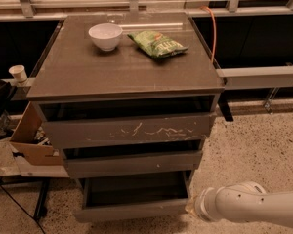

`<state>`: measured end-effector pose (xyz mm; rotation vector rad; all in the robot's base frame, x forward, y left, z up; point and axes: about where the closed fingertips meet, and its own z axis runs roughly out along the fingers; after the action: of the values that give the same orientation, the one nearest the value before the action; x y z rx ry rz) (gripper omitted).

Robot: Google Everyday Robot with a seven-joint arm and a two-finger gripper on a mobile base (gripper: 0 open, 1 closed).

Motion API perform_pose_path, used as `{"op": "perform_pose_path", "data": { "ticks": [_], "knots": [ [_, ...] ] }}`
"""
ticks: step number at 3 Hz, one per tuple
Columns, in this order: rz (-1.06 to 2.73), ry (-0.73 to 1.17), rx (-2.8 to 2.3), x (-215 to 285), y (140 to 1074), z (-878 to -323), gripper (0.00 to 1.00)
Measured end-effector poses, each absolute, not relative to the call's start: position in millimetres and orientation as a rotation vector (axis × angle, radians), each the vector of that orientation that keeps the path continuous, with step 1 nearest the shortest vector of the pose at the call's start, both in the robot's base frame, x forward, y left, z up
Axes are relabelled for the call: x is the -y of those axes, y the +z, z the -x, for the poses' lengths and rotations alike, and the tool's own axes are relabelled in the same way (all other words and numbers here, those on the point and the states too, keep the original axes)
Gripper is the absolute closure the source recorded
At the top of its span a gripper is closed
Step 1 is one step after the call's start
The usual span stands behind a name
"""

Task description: Close bottom drawer

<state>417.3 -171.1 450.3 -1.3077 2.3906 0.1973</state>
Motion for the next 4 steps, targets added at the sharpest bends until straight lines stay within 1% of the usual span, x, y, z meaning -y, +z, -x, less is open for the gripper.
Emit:
{"op": "perform_pose_path", "data": {
  "ticks": [2, 3, 4],
  "knots": [
    [1.270, 0.184, -2.439, 185, 369, -423, 1.00],
    [1.228, 0.216, -2.444, 180, 314, -421, 1.00],
    [1.224, 0.249, -2.469, 177, 293, -406, 1.00]
  ]
}}
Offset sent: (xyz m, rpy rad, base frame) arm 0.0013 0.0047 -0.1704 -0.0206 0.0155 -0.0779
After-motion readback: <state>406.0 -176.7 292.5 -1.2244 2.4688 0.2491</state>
